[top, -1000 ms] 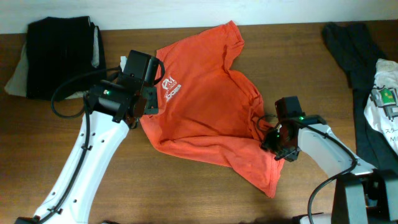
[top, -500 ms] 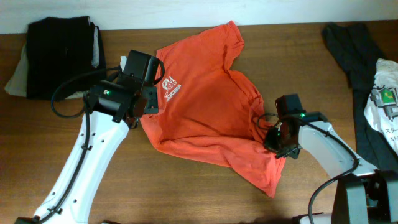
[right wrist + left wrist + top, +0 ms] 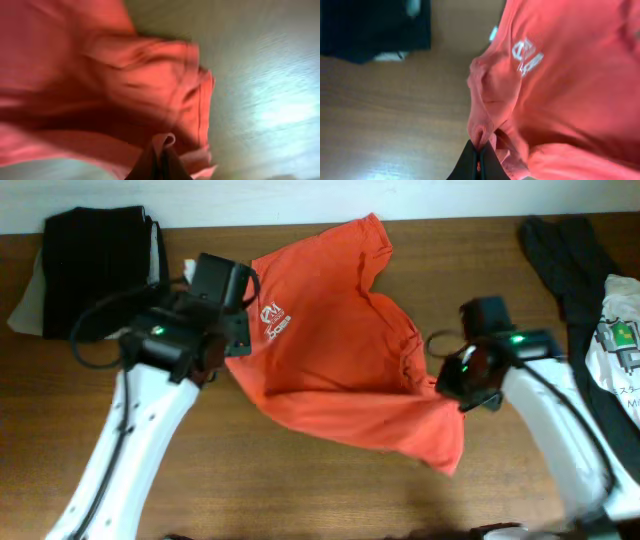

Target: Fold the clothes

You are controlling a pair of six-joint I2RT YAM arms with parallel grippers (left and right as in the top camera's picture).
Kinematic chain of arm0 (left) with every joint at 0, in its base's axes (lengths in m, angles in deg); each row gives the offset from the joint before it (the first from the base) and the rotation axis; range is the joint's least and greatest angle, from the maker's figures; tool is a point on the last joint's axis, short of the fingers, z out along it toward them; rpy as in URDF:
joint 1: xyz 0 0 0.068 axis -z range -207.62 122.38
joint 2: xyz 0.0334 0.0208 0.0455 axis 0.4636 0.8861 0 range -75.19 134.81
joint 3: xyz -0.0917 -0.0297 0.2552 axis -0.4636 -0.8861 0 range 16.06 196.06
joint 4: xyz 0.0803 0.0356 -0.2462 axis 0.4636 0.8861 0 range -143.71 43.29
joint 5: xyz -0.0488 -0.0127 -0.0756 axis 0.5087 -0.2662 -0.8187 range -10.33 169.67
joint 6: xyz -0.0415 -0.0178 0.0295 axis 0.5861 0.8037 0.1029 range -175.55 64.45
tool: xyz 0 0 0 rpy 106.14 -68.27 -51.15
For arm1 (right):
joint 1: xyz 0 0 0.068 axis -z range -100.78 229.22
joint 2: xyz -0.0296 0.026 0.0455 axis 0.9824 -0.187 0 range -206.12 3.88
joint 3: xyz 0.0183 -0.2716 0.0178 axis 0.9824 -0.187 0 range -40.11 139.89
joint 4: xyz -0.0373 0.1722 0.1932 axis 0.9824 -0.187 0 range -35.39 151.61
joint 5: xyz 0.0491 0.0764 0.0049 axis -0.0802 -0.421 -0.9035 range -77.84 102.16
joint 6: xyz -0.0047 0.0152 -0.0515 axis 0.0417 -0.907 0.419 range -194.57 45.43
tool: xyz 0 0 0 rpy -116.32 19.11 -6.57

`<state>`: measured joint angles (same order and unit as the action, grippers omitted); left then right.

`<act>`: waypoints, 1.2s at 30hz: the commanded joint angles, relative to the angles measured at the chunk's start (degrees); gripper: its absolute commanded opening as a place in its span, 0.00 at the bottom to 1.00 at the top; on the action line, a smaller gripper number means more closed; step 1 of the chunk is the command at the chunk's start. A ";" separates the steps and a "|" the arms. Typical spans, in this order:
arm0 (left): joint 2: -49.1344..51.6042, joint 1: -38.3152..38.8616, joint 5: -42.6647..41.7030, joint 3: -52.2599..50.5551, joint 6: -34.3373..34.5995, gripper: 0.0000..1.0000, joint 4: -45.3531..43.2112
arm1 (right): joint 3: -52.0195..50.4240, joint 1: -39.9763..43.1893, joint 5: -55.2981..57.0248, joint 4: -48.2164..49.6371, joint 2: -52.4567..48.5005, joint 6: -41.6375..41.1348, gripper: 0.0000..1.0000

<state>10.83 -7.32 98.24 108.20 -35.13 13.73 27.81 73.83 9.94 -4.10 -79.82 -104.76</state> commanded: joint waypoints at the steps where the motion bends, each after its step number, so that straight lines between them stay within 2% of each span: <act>1: -10.36 0.17 5.07 11.80 -0.09 0.01 4.96 | 18.23 0.22 3.45 -8.26 9.44 3.72 0.04; 6: -20.81 0.17 7.21 18.16 -0.07 0.01 7.87 | 36.39 0.22 6.36 -15.85 17.53 6.36 0.04; 9: -28.83 0.17 7.26 18.97 1.44 0.01 7.91 | 43.43 0.22 6.36 -19.08 22.47 6.43 0.04; 13: -35.67 0.17 8.31 18.97 1.44 0.01 7.61 | 45.94 0.22 6.40 -19.91 28.55 6.43 0.04; 17: -36.06 0.17 7.58 18.78 2.51 0.01 7.80 | 46.01 0.22 7.04 -18.67 31.65 6.40 0.04; 23: -25.09 0.17 7.89 18.47 1.99 0.01 5.60 | 45.88 0.22 10.78 -14.21 26.10 6.40 0.04; 27: -12.50 -0.52 9.29 18.49 1.18 0.01 0.81 | 45.88 0.22 12.35 -6.47 17.11 7.23 0.04; 31: 1.11 -4.17 9.22 18.49 -0.83 0.01 -10.03 | 45.88 0.22 11.45 2.91 6.71 10.32 0.04; 34: 8.11 -6.91 7.26 18.97 -4.09 0.01 -18.88 | 45.92 0.22 10.62 11.72 -0.39 11.04 0.04; 36: 10.97 -8.57 6.23 20.57 -4.28 0.01 -21.62 | 46.21 0.24 9.79 17.22 -3.37 13.05 0.04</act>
<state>18.24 -12.72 105.61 126.73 -36.18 -4.32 73.45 73.83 20.32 7.72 -78.97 -95.15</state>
